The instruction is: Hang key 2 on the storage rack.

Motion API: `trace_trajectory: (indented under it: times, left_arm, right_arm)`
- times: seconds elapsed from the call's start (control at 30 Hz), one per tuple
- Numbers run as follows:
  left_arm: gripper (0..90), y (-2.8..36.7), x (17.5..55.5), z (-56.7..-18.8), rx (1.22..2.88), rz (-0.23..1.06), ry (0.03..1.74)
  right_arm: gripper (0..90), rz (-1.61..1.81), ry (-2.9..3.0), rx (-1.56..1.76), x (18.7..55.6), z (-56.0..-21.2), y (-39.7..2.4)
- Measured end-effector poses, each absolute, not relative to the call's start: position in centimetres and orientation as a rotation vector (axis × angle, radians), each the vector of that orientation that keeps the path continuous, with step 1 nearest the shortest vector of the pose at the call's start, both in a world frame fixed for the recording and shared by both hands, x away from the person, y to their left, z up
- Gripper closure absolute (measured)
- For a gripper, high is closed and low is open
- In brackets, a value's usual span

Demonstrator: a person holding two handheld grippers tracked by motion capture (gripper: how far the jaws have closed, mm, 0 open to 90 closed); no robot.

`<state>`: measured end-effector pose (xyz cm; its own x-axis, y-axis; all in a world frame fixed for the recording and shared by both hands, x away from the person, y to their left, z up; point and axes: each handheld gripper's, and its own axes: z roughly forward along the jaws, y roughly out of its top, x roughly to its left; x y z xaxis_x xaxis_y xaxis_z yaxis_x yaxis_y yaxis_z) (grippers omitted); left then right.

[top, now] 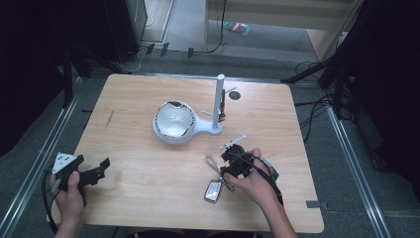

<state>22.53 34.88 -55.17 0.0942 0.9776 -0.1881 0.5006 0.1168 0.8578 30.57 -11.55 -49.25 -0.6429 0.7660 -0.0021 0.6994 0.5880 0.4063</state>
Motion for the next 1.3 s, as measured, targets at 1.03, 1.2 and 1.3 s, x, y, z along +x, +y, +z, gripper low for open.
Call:
trace_trajectory:
  times: [1.03,1.2,1.3]
  left_arm:
    - [0.8,34.9,22.5,-55.2,1.505,0.693,1.530]
    - [0.8,34.9,22.6,-55.2,1.508,0.692,1.530]
    - [0.8,34.9,22.5,-55.2,1.508,0.693,1.530]
  right_arm:
    - [83.0,0.466,2.692,1.216,30.1,-50.9,-9.2]
    - [83.3,0.517,2.647,1.238,29.9,-50.8,-9.7]
    - [83.3,0.553,2.619,1.244,29.7,-50.5,-9.8]
